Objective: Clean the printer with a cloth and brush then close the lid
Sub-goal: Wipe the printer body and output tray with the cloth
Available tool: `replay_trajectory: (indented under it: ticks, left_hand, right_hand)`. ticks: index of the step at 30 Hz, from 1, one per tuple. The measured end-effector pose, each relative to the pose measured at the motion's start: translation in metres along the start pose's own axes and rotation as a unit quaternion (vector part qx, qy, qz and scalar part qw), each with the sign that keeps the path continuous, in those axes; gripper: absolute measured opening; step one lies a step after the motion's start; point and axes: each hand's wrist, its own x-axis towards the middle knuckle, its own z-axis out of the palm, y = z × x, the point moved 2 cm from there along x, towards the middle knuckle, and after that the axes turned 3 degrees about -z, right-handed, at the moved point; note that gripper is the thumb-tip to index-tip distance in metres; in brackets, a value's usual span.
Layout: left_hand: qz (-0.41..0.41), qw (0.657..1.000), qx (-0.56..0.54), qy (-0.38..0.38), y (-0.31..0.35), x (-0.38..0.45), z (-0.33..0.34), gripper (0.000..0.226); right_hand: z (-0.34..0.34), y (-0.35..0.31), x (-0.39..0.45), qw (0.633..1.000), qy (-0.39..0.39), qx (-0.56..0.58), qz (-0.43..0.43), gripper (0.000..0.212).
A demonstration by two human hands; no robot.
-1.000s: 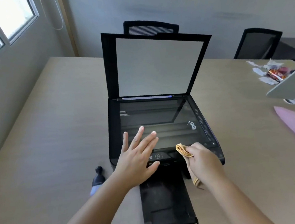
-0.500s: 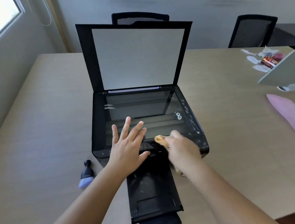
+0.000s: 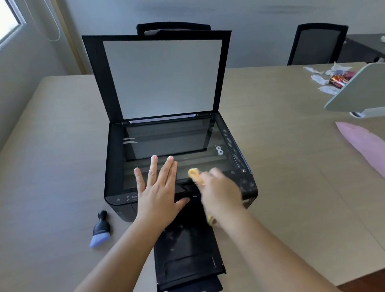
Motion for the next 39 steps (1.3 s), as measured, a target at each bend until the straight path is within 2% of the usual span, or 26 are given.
replay_trajectory:
  ticks: [2, 4, 7, 10, 14, 18, 20, 23, 25, 28, 31, 33, 36, 39]
  left_hand:
    - [-0.030, 0.999, -0.021, 0.017, -0.003, 0.000, 0.000, 0.100]
    - [-0.049, 0.998, -0.029, 0.015, -0.006, 0.000, -0.002, 0.102]
    - [-0.053, 0.999, -0.009, 0.000, -0.010, 0.001, -0.005, 0.114]
    - [-0.056, 0.998, 0.004, -0.006, -0.012, 0.000, -0.006, 0.115]
    - [-0.055, 0.998, -0.005, -0.013, -0.009, -0.002, -0.005, 0.112]
    - [-0.045, 0.999, -0.015, -0.011, -0.008, 0.000, -0.004, 0.111]
    - [-0.043, 0.999, -0.008, -0.012, -0.008, 0.001, -0.005, 0.113]
    - [-0.028, 1.000, -0.012, -0.007, -0.003, 0.003, -0.009, 0.111]
    - [-0.003, 1.000, -0.019, -0.006, 0.002, 0.004, -0.008, 0.106]
    - [0.027, 0.999, -0.029, -0.016, 0.012, 0.003, -0.004, 0.101]
    - [0.016, 0.998, -0.062, -0.003, 0.012, 0.005, 0.000, 0.097]
    - [0.002, 0.998, -0.070, -0.003, 0.009, 0.006, 0.001, 0.099]
    - [0.017, 0.998, -0.059, -0.003, 0.008, 0.006, -0.001, 0.099]
    - [0.031, 0.998, -0.062, 0.012, 0.015, 0.005, -0.003, 0.087]
  right_hand:
    - [0.014, -0.031, 0.000, 0.998, -0.011, 0.027, -0.064, 0.014]
    - [0.015, -0.039, 0.006, 0.995, -0.013, 0.041, -0.090, 0.009]
    - [0.008, -0.013, 0.015, 0.992, -0.045, 0.031, -0.110, 0.013]
    - [0.003, 0.014, 0.015, 0.991, -0.058, 0.043, -0.112, 0.017]
    - [0.007, -0.014, 0.013, 0.986, -0.035, 0.086, -0.137, 0.023]
    - [0.006, -0.022, 0.019, 0.986, -0.056, 0.074, -0.137, 0.022]
    - [0.001, -0.009, 0.019, 0.990, -0.059, 0.029, -0.122, 0.021]
    - [-0.016, 0.035, 0.016, 0.999, -0.032, -0.008, 0.015, 0.018]
    - [-0.023, 0.052, 0.014, 0.996, -0.018, -0.063, 0.067, 0.011]
    - [-0.013, 0.022, 0.015, 0.999, -0.013, -0.030, 0.021, 0.015]
    - [0.005, -0.026, 0.017, 0.996, -0.051, 0.034, -0.067, 0.014]
    - [0.008, -0.028, 0.020, 0.994, -0.057, 0.048, -0.084, 0.014]
    - [0.000, 0.010, 0.017, 0.998, -0.028, 0.018, -0.047, 0.011]
    - [-0.021, 0.073, 0.010, 0.996, 0.000, -0.018, 0.089, 0.016]
